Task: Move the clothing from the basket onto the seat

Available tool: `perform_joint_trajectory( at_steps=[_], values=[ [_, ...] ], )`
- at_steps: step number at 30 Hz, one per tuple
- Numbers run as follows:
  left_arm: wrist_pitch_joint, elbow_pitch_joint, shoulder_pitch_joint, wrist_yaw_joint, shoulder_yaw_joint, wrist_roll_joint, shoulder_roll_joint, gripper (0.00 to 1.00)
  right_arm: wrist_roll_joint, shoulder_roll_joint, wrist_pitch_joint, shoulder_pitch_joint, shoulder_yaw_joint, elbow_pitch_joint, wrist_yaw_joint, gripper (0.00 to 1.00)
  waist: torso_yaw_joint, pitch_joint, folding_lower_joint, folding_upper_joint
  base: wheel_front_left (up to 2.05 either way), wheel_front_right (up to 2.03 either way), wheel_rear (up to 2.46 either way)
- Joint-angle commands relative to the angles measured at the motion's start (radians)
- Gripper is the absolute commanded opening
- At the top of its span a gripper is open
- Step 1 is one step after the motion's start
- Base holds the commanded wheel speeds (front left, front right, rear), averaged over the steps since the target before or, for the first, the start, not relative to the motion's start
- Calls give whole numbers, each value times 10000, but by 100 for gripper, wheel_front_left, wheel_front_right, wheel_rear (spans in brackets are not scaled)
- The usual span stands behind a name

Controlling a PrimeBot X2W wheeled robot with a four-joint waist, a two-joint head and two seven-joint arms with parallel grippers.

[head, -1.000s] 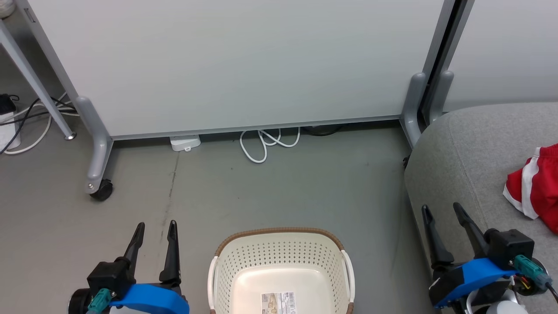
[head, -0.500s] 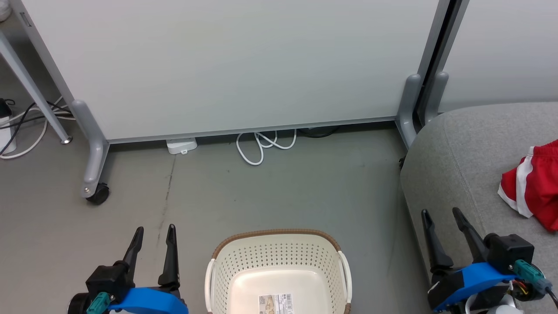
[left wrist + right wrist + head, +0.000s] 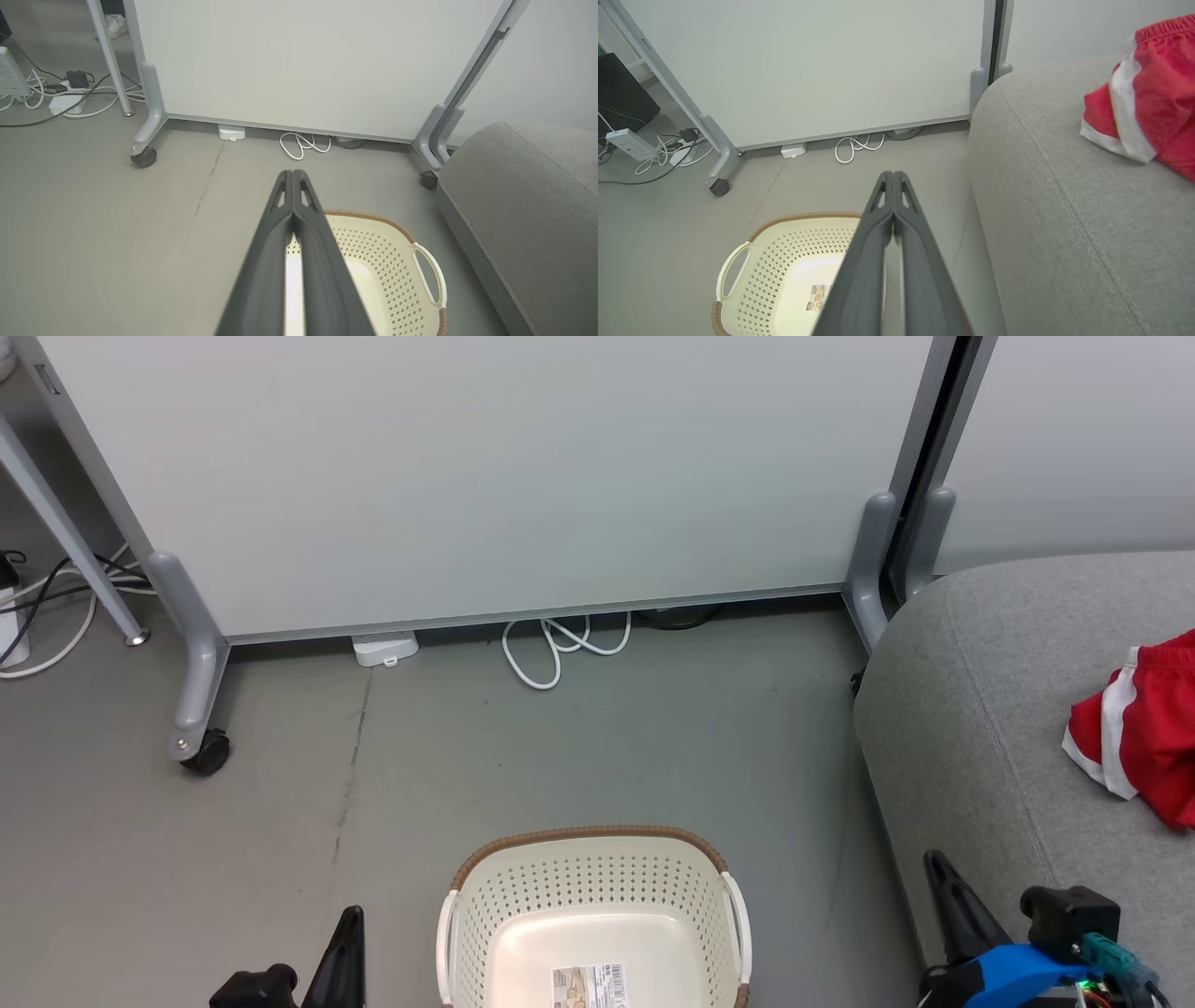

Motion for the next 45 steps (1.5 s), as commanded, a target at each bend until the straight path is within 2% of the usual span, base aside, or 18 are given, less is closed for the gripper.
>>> perform_joint_trajectory(
  at_steps=[1, 26, 45],
  values=[
    [91, -186, -165, 0, 73, -441, 20, 0, 492, -11, 68, -104, -47, -150, 0, 0, -12, 1, 0, 0, 0, 0, 0],
    [1164, -807, -594, -4, 585, -4419, -4, 0, 4698, -9, 719, -355, -253, -427, 0, 0, -203, 7, 0, 0, 0, 0, 0],
    [1842, -1186, -842, -8, 907, -6888, -17, 0, 7305, -8, 1134, -517, -393, -586, 1, 0, -354, 11, 0, 0, 0, 0, 0]
  ],
)
